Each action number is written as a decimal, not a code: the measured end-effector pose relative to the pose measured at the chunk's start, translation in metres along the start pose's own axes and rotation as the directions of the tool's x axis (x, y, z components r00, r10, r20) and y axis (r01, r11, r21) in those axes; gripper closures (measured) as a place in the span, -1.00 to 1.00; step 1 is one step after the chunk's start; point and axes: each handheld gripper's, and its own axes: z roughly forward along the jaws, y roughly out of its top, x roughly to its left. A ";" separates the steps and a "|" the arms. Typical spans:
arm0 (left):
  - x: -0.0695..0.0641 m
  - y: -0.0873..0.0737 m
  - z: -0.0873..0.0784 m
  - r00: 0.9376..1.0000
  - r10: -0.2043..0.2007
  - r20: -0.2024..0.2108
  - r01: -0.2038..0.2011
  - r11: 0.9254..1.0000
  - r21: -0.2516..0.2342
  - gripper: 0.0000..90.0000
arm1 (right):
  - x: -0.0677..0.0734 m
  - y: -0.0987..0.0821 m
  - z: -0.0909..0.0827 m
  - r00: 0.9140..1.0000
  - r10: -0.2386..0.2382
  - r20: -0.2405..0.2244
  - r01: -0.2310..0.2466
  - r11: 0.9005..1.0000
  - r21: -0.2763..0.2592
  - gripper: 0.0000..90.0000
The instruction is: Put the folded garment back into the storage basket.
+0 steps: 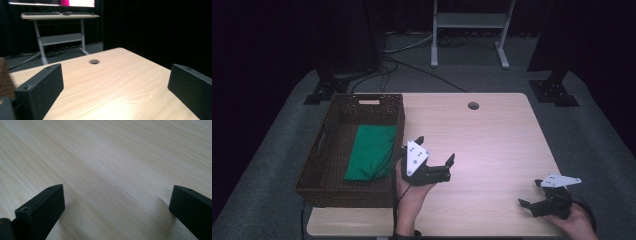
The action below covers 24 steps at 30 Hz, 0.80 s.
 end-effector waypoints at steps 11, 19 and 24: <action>-0.018 -0.033 0.017 0.997 0.007 0.082 -0.009 1.000 0.028 -1.00 | 0.000 0.000 0.000 1.000 0.000 0.000 0.000 1.000 0.000 -1.00; -0.023 -0.056 0.020 0.996 0.010 0.092 -0.013 0.999 0.031 -1.00 | 0.000 0.000 0.000 1.000 0.000 0.000 0.000 1.000 0.000 -1.00; -0.024 -0.070 0.021 0.996 0.005 0.094 -0.009 0.999 0.039 -1.00 | 0.000 0.000 0.000 1.000 0.001 0.000 -0.001 1.000 0.000 -1.00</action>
